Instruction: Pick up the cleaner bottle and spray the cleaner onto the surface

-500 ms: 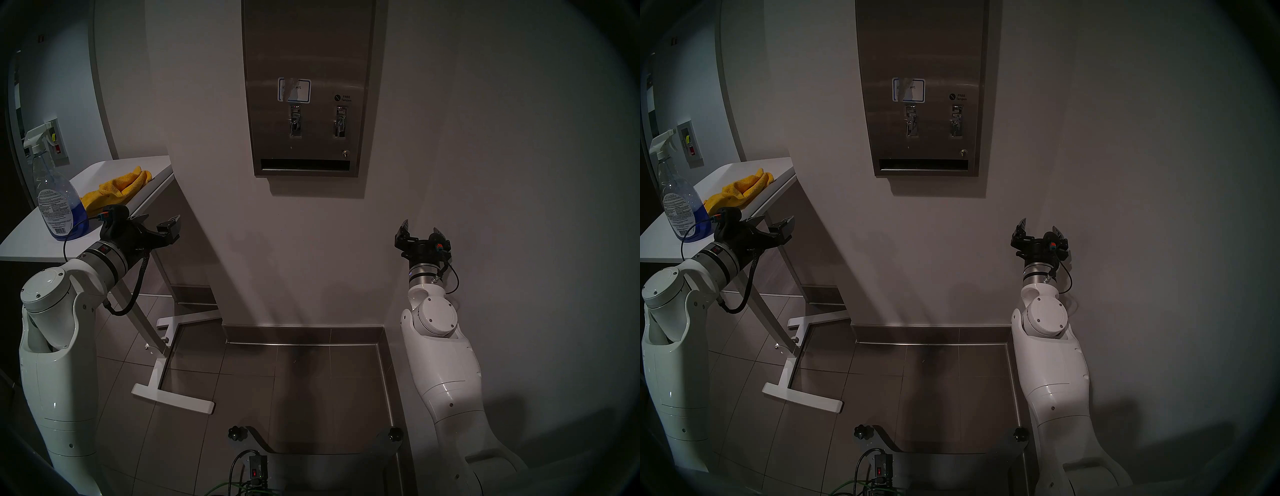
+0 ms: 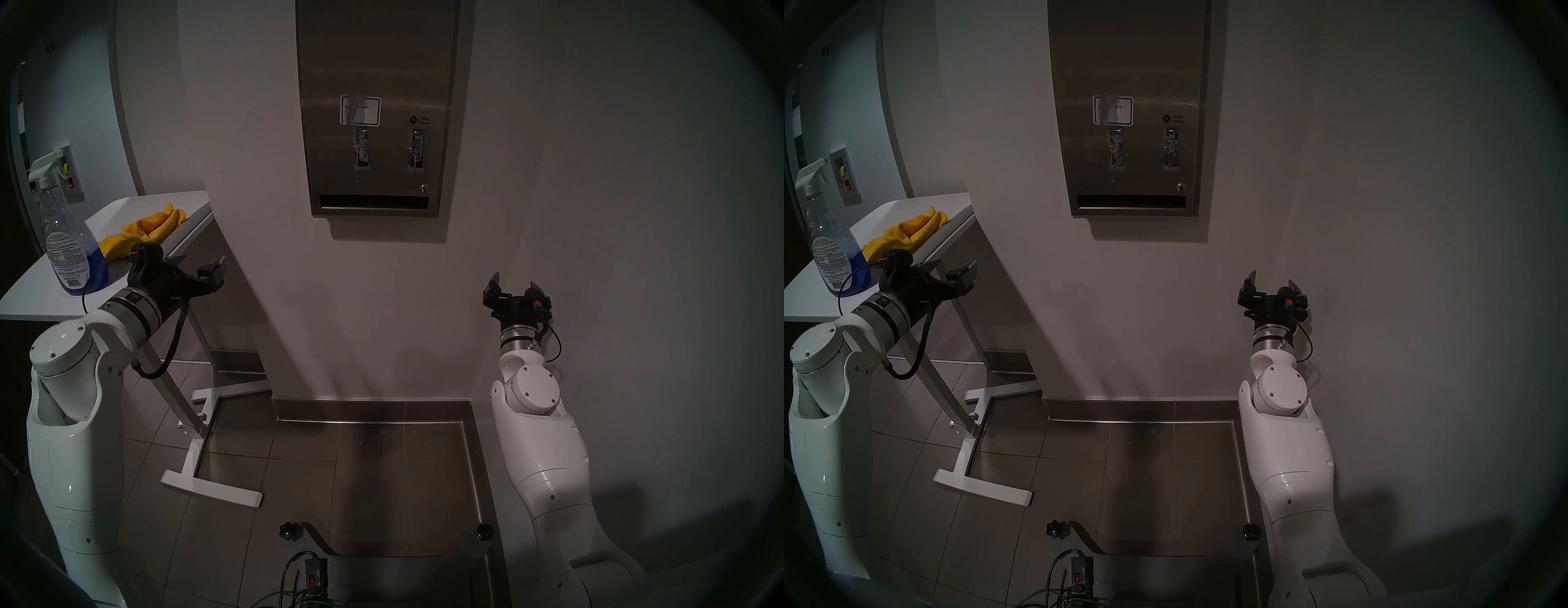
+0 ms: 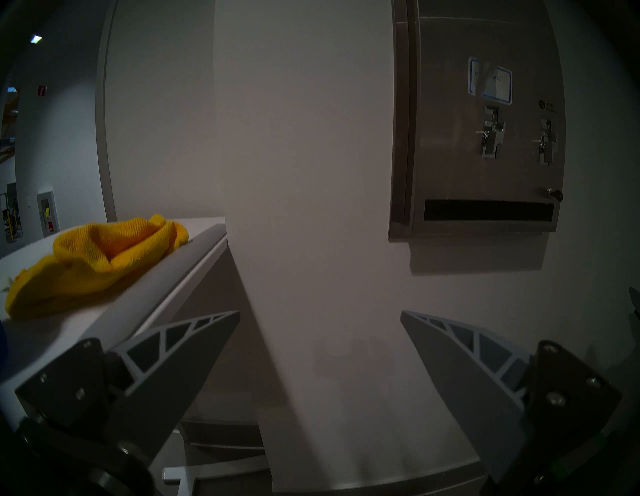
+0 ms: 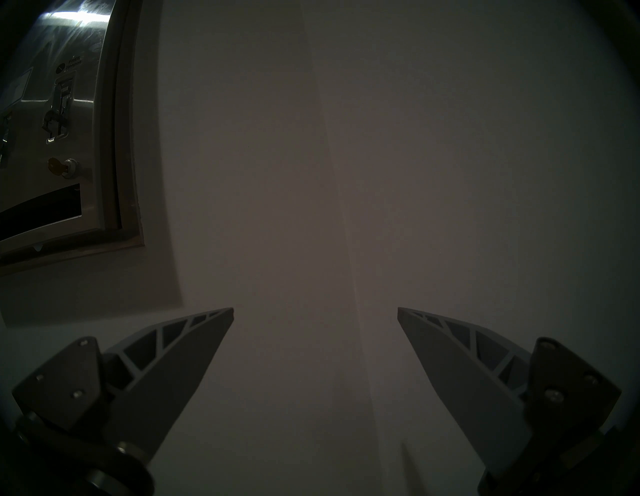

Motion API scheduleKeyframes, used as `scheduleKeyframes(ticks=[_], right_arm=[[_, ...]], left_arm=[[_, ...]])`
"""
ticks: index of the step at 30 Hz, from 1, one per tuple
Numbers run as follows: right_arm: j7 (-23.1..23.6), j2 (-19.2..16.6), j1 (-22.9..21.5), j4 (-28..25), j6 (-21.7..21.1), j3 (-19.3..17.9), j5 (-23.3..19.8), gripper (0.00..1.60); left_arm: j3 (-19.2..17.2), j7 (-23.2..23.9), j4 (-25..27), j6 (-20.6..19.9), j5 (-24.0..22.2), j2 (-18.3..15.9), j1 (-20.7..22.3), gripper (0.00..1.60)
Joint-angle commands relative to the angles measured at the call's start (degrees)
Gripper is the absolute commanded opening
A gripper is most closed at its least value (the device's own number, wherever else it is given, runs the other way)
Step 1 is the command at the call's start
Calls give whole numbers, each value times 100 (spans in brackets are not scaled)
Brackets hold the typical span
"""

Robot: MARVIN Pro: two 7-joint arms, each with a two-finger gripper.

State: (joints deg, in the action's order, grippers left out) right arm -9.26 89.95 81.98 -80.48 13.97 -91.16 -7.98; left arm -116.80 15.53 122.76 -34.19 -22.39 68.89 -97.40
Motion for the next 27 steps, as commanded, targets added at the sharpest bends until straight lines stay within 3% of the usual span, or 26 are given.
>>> scheduleKeyframes(ticks=[1, 14, 16, 27], right_arm=[[5, -4, -155, -166, 48, 1, 3, 160], [7, -5, -166, -127, 55, 1, 4, 160], [7, -5, -166, -125, 56, 1, 4, 160], [8, -6, -171, -100, 58, 1, 5, 160]], left_arm=[[-144, -202, 330, 220, -58, -523, 608, 160], [-474, -510, 191, 327, -205, -1419, 1323, 160], [-525, -523, 213, 352, -210, -1401, 1297, 160], [-820, -692, -182, 439, -468, -2058, 1822, 160]])
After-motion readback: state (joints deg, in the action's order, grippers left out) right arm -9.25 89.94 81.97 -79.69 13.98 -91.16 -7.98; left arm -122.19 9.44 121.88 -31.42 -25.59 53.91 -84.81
